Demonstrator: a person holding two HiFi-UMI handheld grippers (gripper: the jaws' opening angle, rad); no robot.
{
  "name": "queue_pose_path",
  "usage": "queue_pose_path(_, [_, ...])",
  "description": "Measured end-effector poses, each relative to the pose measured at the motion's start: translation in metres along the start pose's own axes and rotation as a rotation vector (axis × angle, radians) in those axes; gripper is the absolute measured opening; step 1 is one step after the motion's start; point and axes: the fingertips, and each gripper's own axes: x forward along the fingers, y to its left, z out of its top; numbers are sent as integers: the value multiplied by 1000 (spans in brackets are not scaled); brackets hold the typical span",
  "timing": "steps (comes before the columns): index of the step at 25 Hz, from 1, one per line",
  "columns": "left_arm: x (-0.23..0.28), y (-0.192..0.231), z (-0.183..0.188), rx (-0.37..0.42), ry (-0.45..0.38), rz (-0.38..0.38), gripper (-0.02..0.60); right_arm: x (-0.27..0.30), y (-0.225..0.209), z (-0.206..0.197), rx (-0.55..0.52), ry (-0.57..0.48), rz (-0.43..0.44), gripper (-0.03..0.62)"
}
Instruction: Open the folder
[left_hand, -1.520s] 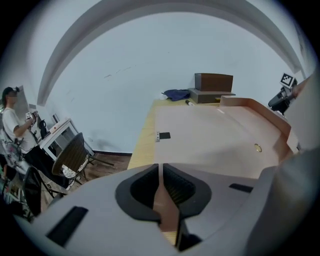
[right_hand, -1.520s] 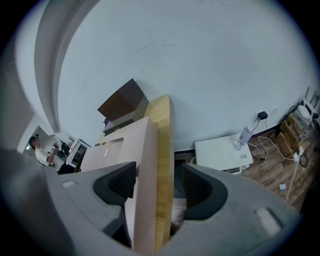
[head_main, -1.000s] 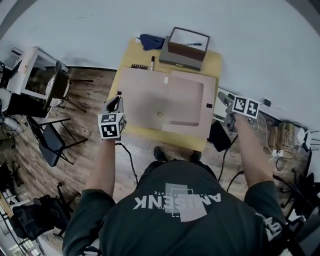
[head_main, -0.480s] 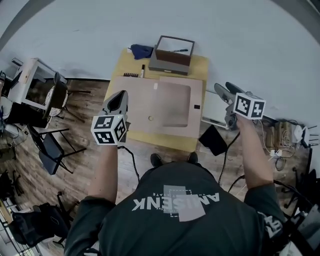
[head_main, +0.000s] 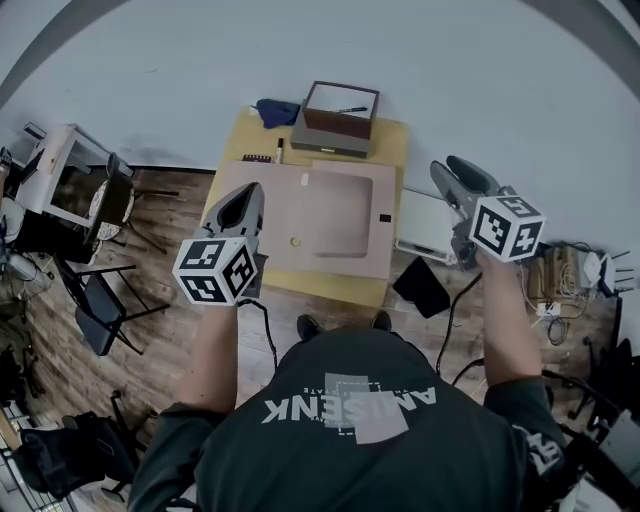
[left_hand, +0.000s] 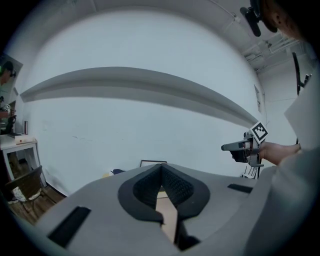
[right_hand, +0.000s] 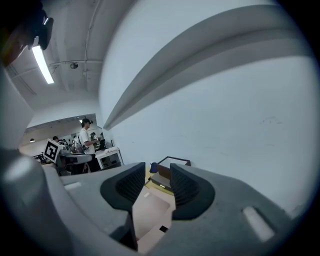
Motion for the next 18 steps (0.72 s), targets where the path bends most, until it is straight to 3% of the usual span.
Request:
queue_pose_path(6, [1,-14,13,90,0,29,2,-11,3,15,-39,-25,-56,66])
queue_pose_path(9, [0,-20,24,67,-15,13,2,-16,15,24,-65,-49,-40,35])
queue_pose_path(18, [-2,-21,50,139,-70,99,2,-26,20,37,-167,-77,-92,6])
